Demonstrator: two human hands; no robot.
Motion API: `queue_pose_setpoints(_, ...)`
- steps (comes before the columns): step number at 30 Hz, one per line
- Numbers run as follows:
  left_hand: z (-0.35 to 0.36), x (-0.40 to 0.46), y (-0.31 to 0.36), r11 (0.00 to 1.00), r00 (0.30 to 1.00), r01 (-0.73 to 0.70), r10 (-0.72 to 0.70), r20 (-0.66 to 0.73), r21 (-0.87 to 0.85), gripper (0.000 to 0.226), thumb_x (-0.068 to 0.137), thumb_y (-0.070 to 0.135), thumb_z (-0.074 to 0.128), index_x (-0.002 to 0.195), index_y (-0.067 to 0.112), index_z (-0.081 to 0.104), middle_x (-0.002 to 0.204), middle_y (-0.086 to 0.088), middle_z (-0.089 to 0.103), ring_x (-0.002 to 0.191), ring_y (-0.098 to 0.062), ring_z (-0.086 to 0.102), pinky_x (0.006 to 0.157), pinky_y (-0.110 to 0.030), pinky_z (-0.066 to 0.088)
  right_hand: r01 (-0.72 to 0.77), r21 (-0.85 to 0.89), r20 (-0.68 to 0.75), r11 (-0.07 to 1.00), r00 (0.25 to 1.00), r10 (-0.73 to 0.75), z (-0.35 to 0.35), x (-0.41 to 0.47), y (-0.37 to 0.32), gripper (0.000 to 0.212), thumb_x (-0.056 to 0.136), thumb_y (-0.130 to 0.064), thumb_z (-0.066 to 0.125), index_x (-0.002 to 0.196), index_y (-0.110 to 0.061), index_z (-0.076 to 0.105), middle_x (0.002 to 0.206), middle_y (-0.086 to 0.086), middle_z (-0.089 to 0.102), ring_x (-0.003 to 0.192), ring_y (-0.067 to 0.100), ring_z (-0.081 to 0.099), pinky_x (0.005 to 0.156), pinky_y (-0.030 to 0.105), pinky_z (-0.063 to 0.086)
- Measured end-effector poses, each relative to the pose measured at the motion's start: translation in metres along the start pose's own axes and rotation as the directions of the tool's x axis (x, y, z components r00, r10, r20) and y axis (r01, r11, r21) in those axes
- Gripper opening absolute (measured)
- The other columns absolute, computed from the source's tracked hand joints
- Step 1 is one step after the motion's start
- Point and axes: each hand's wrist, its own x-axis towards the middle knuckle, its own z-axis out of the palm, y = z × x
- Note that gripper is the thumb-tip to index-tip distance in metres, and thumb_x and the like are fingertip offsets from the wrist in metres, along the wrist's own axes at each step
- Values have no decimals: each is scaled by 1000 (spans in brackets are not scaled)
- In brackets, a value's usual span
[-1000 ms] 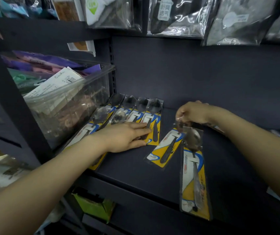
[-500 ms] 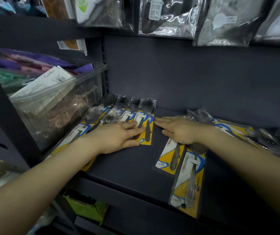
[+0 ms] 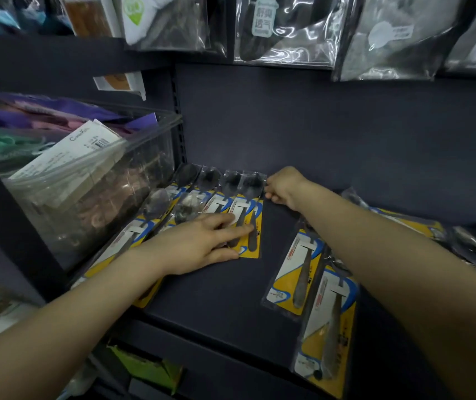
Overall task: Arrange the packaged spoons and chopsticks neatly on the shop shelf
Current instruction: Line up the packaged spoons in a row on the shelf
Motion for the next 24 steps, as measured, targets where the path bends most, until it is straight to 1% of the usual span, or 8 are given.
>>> queue_pose_setpoints(9,3,-1,-1,998,999,-13,11,-36,-55,52,90,49,39,140,40,26,153,4,16,139,-14,18,109,-20,16,-13,-49,-23,999,1000,12,-14,1,-2,26,81,6,50,60,-8,42,55,8,38,43,13,33,31,7,27)
queue_pose_setpoints(14,-1,-1,0,998,999,-32,30,-28,-54,48,91,47,39,138,39,31,153,6,19,139,-12,17,110,-21,17,12,-160,-121,987,992,-32,-40,-8,9,23,78,2,57,58,-5,46,38,6,49,31,14,48,29,11,36)
queue_pose_setpoints(15,-2,0,1,998,999,-36,34,-24,-48,48,91,47,39,138,38,31,153,5,19,139,-12,17,110,-21,17,4,-133,-112,991,994,-19,-40,-9,12,23,79,3,57,59,-5,47,41,7,51,33,14,52,31,15,43)
queue_pose_setpoints(17,-3,0,3,999,999,-37,37,-9,-39,47,92,46,39,138,38,31,154,5,18,140,-13,17,110,-22,16,0,-60,-104,998,995,-7,-38,-9,16,22,80,5,58,64,-4,46,62,10,51,49,17,57,54,26,57)
queue_pose_setpoints(19,-3,-1,4,999,999,-34,34,2,-42,47,92,45,39,138,38,30,154,4,18,140,-14,16,110,-23,16,6,-63,-105,998,994,-13,-36,-9,14,24,81,5,60,65,-5,45,65,10,49,55,19,56,75,34,57)
queue_pose_setpoints(21,-5,-1,5,999,999,-39,39,-19,-28,49,92,46,40,139,38,28,154,4,18,140,-14,16,109,-22,17,57,-258,-115,964,989,-90,-39,-14,10,29,81,-2,65,61,-7,44,60,10,50,53,19,54,68,34,56)
queue_pose_setpoints(23,-5,1,6,998,996,-66,66,-52,0,54,92,47,40,141,38,21,154,6,15,140,-12,14,108,-19,14,178,-565,-121,805,948,-294,-50,-26,7,32,80,-12,66,57,-5,46,59,10,50,53,19,51,51,29,45)
queue_pose_setpoints(24,-5,2,7,996,995,-86,87,-56,20,56,92,48,39,142,39,18,155,7,12,141,-11,13,108,-18,10,237,-658,-91,715,917,-388,-56,-33,9,27,81,-14,65,61,-1,53,64,13,55,60,23,54,53,28,43)
